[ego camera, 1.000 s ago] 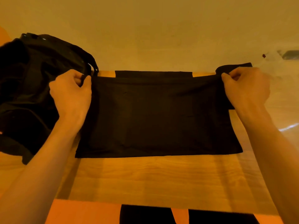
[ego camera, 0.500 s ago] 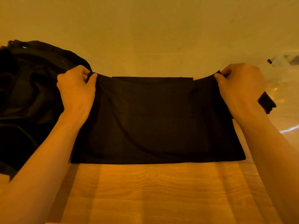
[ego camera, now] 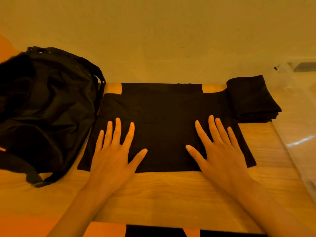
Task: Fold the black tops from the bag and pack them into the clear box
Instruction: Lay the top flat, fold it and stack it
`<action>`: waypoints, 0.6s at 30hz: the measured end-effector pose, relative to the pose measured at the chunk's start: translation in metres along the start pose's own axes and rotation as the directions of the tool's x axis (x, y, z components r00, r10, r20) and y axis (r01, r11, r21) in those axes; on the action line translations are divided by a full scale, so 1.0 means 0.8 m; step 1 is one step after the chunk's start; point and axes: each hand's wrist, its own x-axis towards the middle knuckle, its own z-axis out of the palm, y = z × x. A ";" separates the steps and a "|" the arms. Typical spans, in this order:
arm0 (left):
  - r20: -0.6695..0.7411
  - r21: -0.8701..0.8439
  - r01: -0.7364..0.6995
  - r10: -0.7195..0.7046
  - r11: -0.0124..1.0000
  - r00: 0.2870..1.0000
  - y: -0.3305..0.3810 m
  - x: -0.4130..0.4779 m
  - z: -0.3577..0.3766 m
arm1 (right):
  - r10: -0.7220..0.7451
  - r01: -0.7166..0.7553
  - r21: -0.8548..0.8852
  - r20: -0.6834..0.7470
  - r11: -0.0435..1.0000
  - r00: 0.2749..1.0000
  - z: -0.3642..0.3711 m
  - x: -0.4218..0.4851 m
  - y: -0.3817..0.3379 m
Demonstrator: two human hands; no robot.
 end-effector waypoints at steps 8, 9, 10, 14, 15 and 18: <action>0.039 0.022 0.034 -0.035 0.999 0.999 0.002 -0.087 0.004 | 0.008 -0.007 -0.008 0.103 1.000 0.995 -0.002 -0.067 -0.011; 0.042 0.027 0.032 -0.033 0.999 0.999 0.001 -0.096 0.005 | 0.018 -0.019 0.003 0.108 1.000 0.994 0.000 -0.077 -0.015; 0.043 0.027 0.027 -0.028 0.999 0.999 0.001 -0.103 0.006 | 0.028 -0.030 0.011 0.116 0.999 0.993 0.001 -0.087 -0.018; 0.055 0.028 -0.006 0.004 1.000 0.998 0.003 -0.128 0.006 | 0.069 -0.068 -0.011 0.187 0.998 0.980 0.002 -0.123 -0.021; 0.057 0.022 -0.007 0.006 1.000 0.998 0.004 -0.134 0.006 | 0.078 -0.078 -0.006 0.196 0.997 0.977 0.002 -0.131 -0.022; 0.099 -0.009 -0.003 0.004 1.000 0.995 0.010 -0.147 0.005 | 0.107 -0.109 -0.005 0.232 0.994 0.967 0.000 -0.152 -0.024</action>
